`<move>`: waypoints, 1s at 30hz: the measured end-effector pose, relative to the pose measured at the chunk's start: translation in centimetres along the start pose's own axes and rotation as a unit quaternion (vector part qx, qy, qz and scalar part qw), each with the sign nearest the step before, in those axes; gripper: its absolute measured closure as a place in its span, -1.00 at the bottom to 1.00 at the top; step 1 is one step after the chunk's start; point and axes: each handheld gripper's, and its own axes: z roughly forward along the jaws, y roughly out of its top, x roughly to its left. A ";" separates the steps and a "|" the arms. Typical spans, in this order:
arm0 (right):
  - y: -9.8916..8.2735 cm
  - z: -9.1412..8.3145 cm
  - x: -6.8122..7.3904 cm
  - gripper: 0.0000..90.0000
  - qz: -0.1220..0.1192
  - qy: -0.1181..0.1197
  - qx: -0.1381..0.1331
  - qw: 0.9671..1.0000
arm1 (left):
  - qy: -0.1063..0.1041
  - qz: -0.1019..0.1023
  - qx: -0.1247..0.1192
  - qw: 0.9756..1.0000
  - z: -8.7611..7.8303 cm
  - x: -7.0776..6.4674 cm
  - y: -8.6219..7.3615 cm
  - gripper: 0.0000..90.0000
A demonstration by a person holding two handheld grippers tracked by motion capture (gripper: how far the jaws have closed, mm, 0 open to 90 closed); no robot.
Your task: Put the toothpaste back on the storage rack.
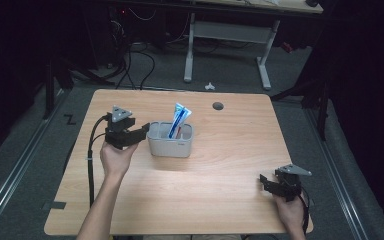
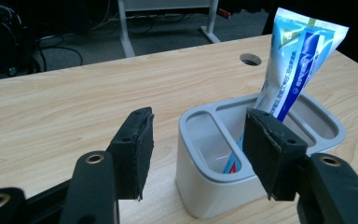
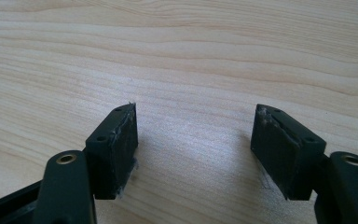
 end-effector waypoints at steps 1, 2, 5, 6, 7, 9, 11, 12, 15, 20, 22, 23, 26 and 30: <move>0.0 0.0 0.0 -0.29 0.000 0.000 0.000 1.000 | 0.001 -0.002 -0.001 1.000 -0.1 0.1 -0.1 -0.03; 0.0 0.0 0.0 -0.29 0.000 0.000 0.000 1.000 | 0.002 -0.002 -0.001 1.000 -0.2 0.2 -0.2 -0.03; 0.0 0.0 0.0 -0.29 0.000 0.000 0.000 1.000 | 0.005 -0.003 -0.003 1.000 -0.5 0.5 -0.4 -0.03; 0.0 0.0 0.0 -0.29 0.000 0.000 0.000 1.000 | 0.005 -0.004 -0.003 1.000 -0.6 0.5 -0.5 -0.03; 0.0 0.0 0.0 -0.29 0.000 0.000 0.000 1.000 | 0.006 -0.005 -0.003 1.000 -0.7 0.6 -0.6 -0.03; 0.0 0.0 0.0 -0.29 0.000 0.000 0.000 1.000 | 0.007 -0.007 -0.003 1.000 -0.9 0.8 -0.8 -0.03; 0.0 0.0 0.0 -0.29 0.000 0.000 0.000 1.000 | 0.008 -0.009 -0.004 1.000 -1.1 1.0 -1.0 -0.03; 0.0 0.0 0.0 -0.29 0.000 0.000 0.000 1.000 | 0.008 -0.010 -0.004 1.000 -1.2 1.1 -1.0 -0.03; 0.0 0.0 0.0 -0.29 0.000 0.000 0.000 1.000 | 0.008 -0.013 -0.005 1.000 -1.4 1.2 -1.3 -0.03; 0.0 0.0 0.0 -0.29 0.000 0.000 0.000 1.000 | 0.008 -0.018 -0.004 1.000 -1.7 1.6 -1.9 -0.03; 0.0 0.0 0.0 -0.29 0.000 0.000 0.000 1.000 | 0.008 -0.020 -0.004 1.000 -1.9 1.7 -2.1 -0.03; 0.0 0.0 0.0 -0.29 0.000 0.000 0.000 1.000 | 0.008 -0.022 -0.004 1.000 -2.0 1.7 -2.2 -0.03; 0.0 0.0 0.0 -0.29 0.000 0.000 0.000 1.000 | 0.010 -0.023 -0.003 1.000 -2.2 1.8 -2.5 -0.04; 0.0 0.0 0.0 -0.29 0.000 0.000 0.000 1.000 | 0.011 -0.025 -0.003 1.000 -2.5 2.0 -2.9 -0.04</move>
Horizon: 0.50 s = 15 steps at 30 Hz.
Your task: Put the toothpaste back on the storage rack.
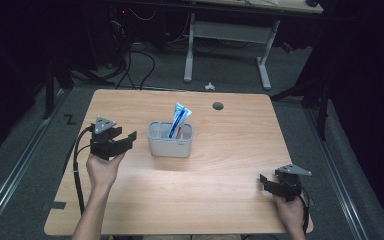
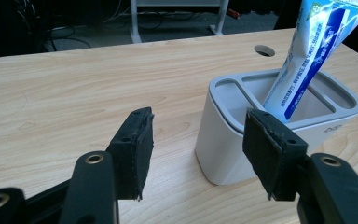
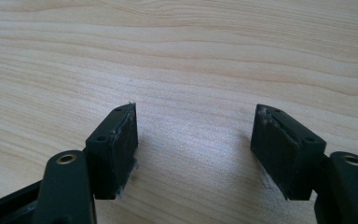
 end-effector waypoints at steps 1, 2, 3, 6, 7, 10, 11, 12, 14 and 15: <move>0.0 0.0 0.0 -0.29 0.000 0.000 0.000 1.000 | 0.000 0.001 0.001 1.000 -0.1 0.0 -0.1 -0.04; 0.0 0.0 0.0 -0.29 0.000 0.000 0.000 1.000 | 0.000 0.000 0.000 1.000 -0.1 0.0 -0.2 -0.04; 0.0 0.0 0.0 -0.29 0.000 0.000 0.000 1.000 | 0.000 -0.001 0.001 1.000 -0.2 0.1 -0.3 -0.04; 0.0 0.0 0.0 -0.29 0.000 0.000 0.000 1.000 | 0.002 -0.001 0.002 1.000 -0.4 0.2 -0.6 -0.04; 0.0 0.0 0.0 -0.29 0.000 0.000 0.000 1.000 | 0.003 -0.002 0.004 1.000 -0.4 0.2 -0.7 -0.04; 0.0 0.0 0.0 -0.29 0.000 0.000 0.000 1.000 | 0.006 -0.003 0.005 1.000 -0.6 0.4 -1.1 -0.05; 0.0 0.0 0.0 -0.29 0.000 0.000 0.000 1.000 | 0.005 -0.005 0.005 1.000 -0.6 0.5 -1.2 -0.05; 0.0 0.0 0.0 -0.29 0.000 0.000 0.000 1.000 | 0.005 -0.007 0.005 1.000 -0.7 0.5 -1.4 -0.05; 0.0 0.0 0.0 -0.29 0.000 0.000 0.000 1.000 | 0.006 -0.009 0.006 1.000 -0.7 0.7 -1.7 -0.05; 0.0 0.0 0.0 -0.29 0.000 0.000 0.000 1.000 | 0.007 -0.011 0.006 1.000 -0.8 0.8 -1.8 -0.05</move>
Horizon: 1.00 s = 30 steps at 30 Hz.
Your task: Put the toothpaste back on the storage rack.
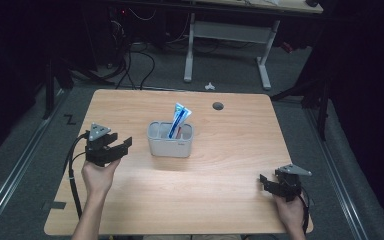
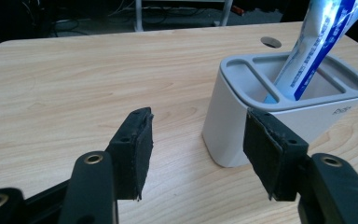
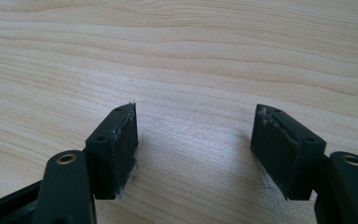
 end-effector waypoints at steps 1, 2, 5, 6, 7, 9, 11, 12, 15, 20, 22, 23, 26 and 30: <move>0.0 0.0 0.0 -0.29 0.000 0.000 0.000 1.000 | 0.001 -0.001 0.002 1.000 0.0 0.1 -0.1 -0.05; 0.0 0.0 0.0 -0.29 0.000 0.000 0.000 1.000 | 0.001 -0.002 0.002 1.000 0.0 0.2 -0.3 -0.05; 0.0 0.0 0.0 -0.29 0.000 0.000 0.000 1.000 | 0.002 -0.002 0.004 1.000 -0.1 0.3 -0.6 -0.05; 0.0 0.0 0.0 -0.29 0.000 0.000 0.000 1.000 | 0.002 -0.003 0.004 1.000 -0.1 0.3 -0.8 -0.05; 0.0 0.0 0.0 -0.29 0.000 0.000 0.000 1.000 | 0.002 -0.004 0.005 1.000 -0.1 0.3 -0.9 -0.05; 0.0 0.0 0.0 -0.29 0.000 0.000 0.000 1.000 | 0.004 -0.004 0.006 1.000 -0.2 0.4 -1.1 -0.05; 0.0 0.0 0.0 -0.29 0.000 0.000 0.000 1.000 | 0.004 -0.005 0.008 1.000 -0.2 0.4 -1.4 -0.05; 0.0 0.0 0.0 -0.29 0.000 0.000 0.000 1.000 | 0.004 -0.006 0.009 1.000 -0.2 0.5 -1.5 -0.05; 0.0 0.0 0.0 -0.29 0.000 0.000 0.000 1.000 | 0.005 -0.007 0.009 1.000 -0.3 0.5 -1.8 -0.05; 0.0 0.0 0.0 -0.29 0.000 0.000 0.000 1.000 | 0.005 -0.008 0.010 1.000 -0.3 0.5 -2.2 -0.06; 0.0 0.0 0.0 -0.29 0.000 0.000 0.000 1.000 | 0.005 -0.008 0.012 1.000 -0.3 0.5 -2.3 -0.06; 0.0 0.0 0.0 -0.29 0.000 0.000 0.000 1.000 | 0.006 -0.008 0.012 1.000 -0.3 0.5 -2.4 -0.06; 0.0 0.0 0.0 -0.29 0.000 0.000 0.000 1.000 | 0.006 -0.008 0.014 1.000 -0.3 0.5 -2.6 -0.06; 0.0 0.0 0.0 -0.29 0.000 0.000 0.000 1.000 | 0.007 -0.007 0.019 1.000 -0.2 0.5 -3.0 -0.06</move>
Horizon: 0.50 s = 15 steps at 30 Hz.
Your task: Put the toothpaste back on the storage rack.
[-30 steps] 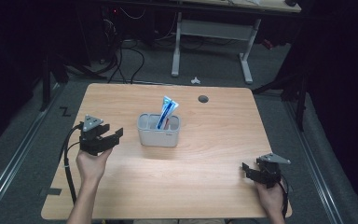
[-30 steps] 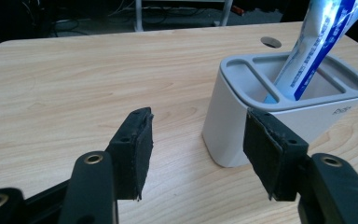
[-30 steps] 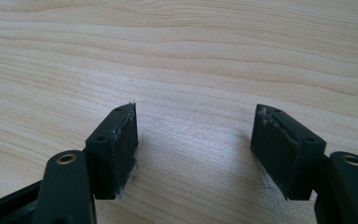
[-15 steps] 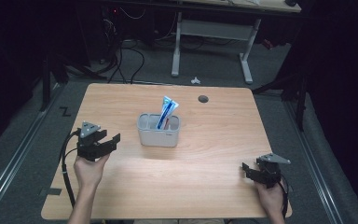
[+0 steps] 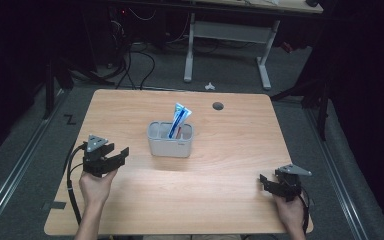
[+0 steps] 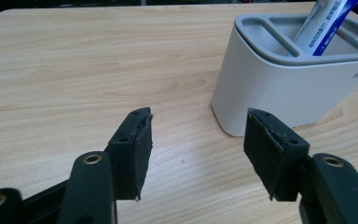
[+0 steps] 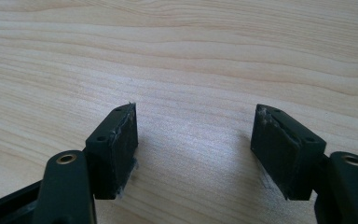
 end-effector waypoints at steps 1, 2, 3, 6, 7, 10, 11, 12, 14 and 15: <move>0.0 0.0 0.0 -0.29 0.000 0.000 0.000 1.000 | 0.000 0.000 0.001 1.000 0.0 0.0 -0.1 -0.06; 0.0 0.0 0.0 -0.29 0.000 0.000 0.000 1.000 | 0.001 0.000 0.001 1.000 0.0 0.0 -0.2 -0.06; 0.0 0.0 0.0 -0.29 0.000 0.000 0.000 1.000 | 0.000 -0.001 0.002 1.000 0.1 0.0 -0.2 -0.06; 0.0 0.0 0.0 -0.29 0.000 0.000 0.000 1.000 | 0.000 -0.001 0.003 1.000 0.1 0.0 -0.5 -0.07; 0.0 0.0 0.0 -0.29 0.000 0.000 0.000 1.000 | -0.001 -0.002 0.005 1.000 0.2 0.0 -0.6 -0.07; 0.0 0.0 0.0 -0.29 0.000 0.000 0.000 1.000 | -0.001 -0.002 0.008 1.000 0.3 -0.1 -0.9 -0.07; 0.0 0.0 0.0 -0.29 0.000 0.000 0.000 1.000 | -0.001 -0.002 0.010 1.000 0.4 -0.1 -1.0 -0.07; 0.0 0.0 0.0 -0.29 0.000 0.000 0.000 1.000 | -0.003 -0.004 0.010 1.000 0.4 -0.1 -1.2 -0.07; 0.0 0.0 0.0 -0.29 0.000 0.000 0.000 1.000 | -0.002 -0.004 0.011 1.000 0.5 -0.1 -1.4 -0.07; 0.0 0.0 0.0 -0.29 0.000 0.000 0.000 1.000 | -0.003 -0.004 0.013 1.000 0.5 -0.1 -1.5 -0.08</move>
